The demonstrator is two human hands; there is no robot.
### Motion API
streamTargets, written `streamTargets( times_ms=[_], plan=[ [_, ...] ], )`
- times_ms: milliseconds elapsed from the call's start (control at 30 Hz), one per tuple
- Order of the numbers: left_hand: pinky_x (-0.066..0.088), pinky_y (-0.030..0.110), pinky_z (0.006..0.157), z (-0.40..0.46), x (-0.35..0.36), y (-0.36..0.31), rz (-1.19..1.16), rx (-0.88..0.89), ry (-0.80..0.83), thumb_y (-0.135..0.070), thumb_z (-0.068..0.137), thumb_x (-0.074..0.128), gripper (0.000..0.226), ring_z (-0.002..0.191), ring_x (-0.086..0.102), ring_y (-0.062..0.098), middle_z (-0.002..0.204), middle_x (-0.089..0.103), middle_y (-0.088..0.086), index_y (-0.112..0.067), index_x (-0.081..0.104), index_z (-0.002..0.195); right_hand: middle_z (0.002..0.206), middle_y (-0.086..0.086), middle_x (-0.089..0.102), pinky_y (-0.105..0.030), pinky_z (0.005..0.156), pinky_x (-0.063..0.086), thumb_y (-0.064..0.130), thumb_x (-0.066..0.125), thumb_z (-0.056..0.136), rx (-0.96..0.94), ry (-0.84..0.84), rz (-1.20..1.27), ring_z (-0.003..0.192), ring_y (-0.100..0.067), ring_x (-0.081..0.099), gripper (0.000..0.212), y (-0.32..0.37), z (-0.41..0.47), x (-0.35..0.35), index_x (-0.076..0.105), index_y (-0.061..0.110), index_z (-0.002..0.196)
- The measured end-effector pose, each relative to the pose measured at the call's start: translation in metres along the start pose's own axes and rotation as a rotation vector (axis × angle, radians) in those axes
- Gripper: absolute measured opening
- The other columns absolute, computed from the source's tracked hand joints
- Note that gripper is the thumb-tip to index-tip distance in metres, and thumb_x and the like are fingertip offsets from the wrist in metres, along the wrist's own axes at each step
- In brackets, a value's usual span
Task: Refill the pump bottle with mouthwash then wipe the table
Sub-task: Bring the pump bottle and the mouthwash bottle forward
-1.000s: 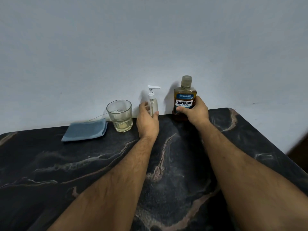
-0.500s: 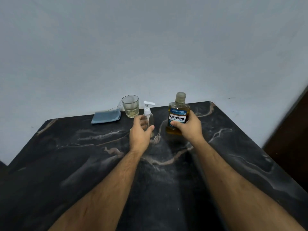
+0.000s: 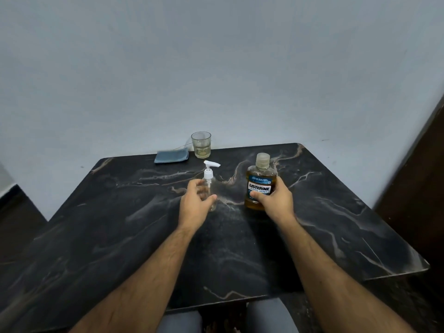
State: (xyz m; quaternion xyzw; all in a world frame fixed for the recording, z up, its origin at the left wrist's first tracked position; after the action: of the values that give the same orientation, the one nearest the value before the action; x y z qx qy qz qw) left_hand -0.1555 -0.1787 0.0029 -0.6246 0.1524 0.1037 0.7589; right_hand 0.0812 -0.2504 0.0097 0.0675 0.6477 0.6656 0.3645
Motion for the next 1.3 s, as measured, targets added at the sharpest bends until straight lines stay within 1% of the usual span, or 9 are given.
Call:
streamTargets(
  times_ms=[500, 633, 733, 800, 867, 933, 1000, 1133, 1300],
  plan=[
    [0.059, 0.030, 0.082, -0.011, -0.008, 0.021, -0.071, -0.036, -0.001, -0.013, 0.082, 0.079, 0.051, 0.098, 0.068, 0.007, 0.112, 0.068, -0.007, -0.025, 0.050, 0.122, 0.121, -0.001, 0.068, -0.038, 0.101, 0.050, 0.021, 0.084, 0.076, 0.008, 0.005, -0.003, 0.113, -0.017, 0.063, 0.055, -0.002, -0.014, 0.002, 0.056, 0.019, 0.124],
    [0.050, 0.015, 0.073, -0.012, -0.010, 0.021, -0.081, -0.028, 0.022, -0.012, 0.083, 0.078, 0.051, 0.099, 0.067, 0.005, 0.112, 0.066, -0.008, -0.023, 0.050, 0.124, 0.122, 0.000, 0.068, -0.044, 0.103, 0.050, 0.021, 0.084, 0.076, 0.016, 0.010, -0.001, 0.114, -0.017, 0.064, 0.055, -0.007, -0.012, 0.003, 0.057, 0.019, 0.124],
    [0.048, 0.013, 0.073, -0.012, -0.011, 0.023, -0.080, -0.023, 0.048, -0.013, 0.083, 0.077, 0.054, 0.102, 0.066, 0.006, 0.116, 0.066, -0.006, -0.019, 0.050, 0.129, 0.125, -0.001, 0.067, -0.042, 0.104, 0.049, 0.020, 0.084, 0.077, 0.023, 0.009, 0.002, 0.118, -0.019, 0.062, 0.056, -0.010, -0.015, 0.004, 0.056, 0.018, 0.126],
    [0.050, 0.016, 0.080, -0.011, -0.011, 0.025, -0.079, -0.019, 0.054, -0.014, 0.083, 0.078, 0.056, 0.104, 0.067, 0.009, 0.118, 0.066, -0.004, -0.019, 0.050, 0.130, 0.132, -0.003, 0.061, -0.039, 0.105, 0.047, 0.024, 0.085, 0.076, 0.012, -0.053, -0.020, 0.123, -0.019, 0.057, 0.064, -0.010, -0.022, 0.002, 0.052, 0.016, 0.131],
    [0.051, 0.019, 0.083, -0.011, -0.011, 0.027, -0.078, -0.013, 0.053, -0.015, 0.082, 0.079, 0.056, 0.103, 0.067, 0.009, 0.117, 0.067, -0.003, -0.019, 0.050, 0.130, 0.138, -0.006, 0.051, -0.039, 0.107, 0.042, 0.032, 0.083, 0.077, -0.018, -0.228, -0.087, 0.129, -0.021, 0.048, 0.070, -0.008, -0.036, -0.005, 0.049, 0.013, 0.136],
    [0.052, 0.022, 0.087, -0.011, -0.012, 0.027, -0.073, -0.006, 0.046, -0.015, 0.081, 0.080, 0.057, 0.102, 0.067, 0.008, 0.115, 0.067, -0.005, -0.018, 0.051, 0.130, 0.133, -0.008, 0.050, -0.042, 0.105, 0.043, 0.033, 0.078, 0.081, -0.107, -0.413, -0.132, 0.126, -0.022, 0.047, 0.061, -0.003, -0.056, -0.010, 0.051, 0.011, 0.131],
    [0.054, 0.028, 0.093, -0.011, -0.013, 0.028, -0.076, 0.001, 0.044, -0.015, 0.080, 0.081, 0.059, 0.103, 0.067, 0.008, 0.115, 0.067, -0.005, -0.019, 0.051, 0.131, 0.121, -0.005, 0.052, -0.042, 0.097, 0.048, 0.026, 0.075, 0.084, -0.222, -0.451, -0.112, 0.114, -0.019, 0.051, 0.044, 0.003, -0.073, -0.003, 0.054, 0.010, 0.120],
    [0.053, 0.031, 0.096, -0.012, -0.018, 0.027, -0.091, 0.016, 0.058, -0.018, 0.076, 0.084, 0.063, 0.107, 0.065, 0.009, 0.119, 0.066, -0.005, -0.023, 0.052, 0.130, 0.101, 0.004, 0.054, -0.039, 0.083, 0.053, 0.016, 0.073, 0.084, -0.340, -0.335, -0.053, 0.094, -0.016, 0.057, 0.021, 0.011, -0.082, 0.026, 0.060, 0.013, 0.100],
    [0.052, 0.027, 0.097, -0.007, -0.045, 0.016, -0.086, 0.047, 0.035, -0.024, 0.086, 0.076, 0.046, 0.110, 0.064, 0.007, 0.118, 0.067, -0.007, -0.017, 0.061, 0.128, 0.099, 0.004, 0.064, -0.038, 0.084, 0.057, 0.015, 0.074, 0.084, -0.250, 0.012, -0.053, 0.090, -0.010, 0.063, 0.021, 0.016, -0.062, 0.068, 0.062, 0.022, 0.100]
  ],
)
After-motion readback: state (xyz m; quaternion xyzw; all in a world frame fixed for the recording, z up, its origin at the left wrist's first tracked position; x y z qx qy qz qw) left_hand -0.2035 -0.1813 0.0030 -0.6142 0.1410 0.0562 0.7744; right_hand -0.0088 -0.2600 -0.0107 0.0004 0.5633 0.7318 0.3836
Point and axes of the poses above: each hand's wrist, its own z-axis towards the middle knuckle, its own x-axis out of the palm, y = z × x, the point moved 6 cm from there along z, towards the middle knuckle
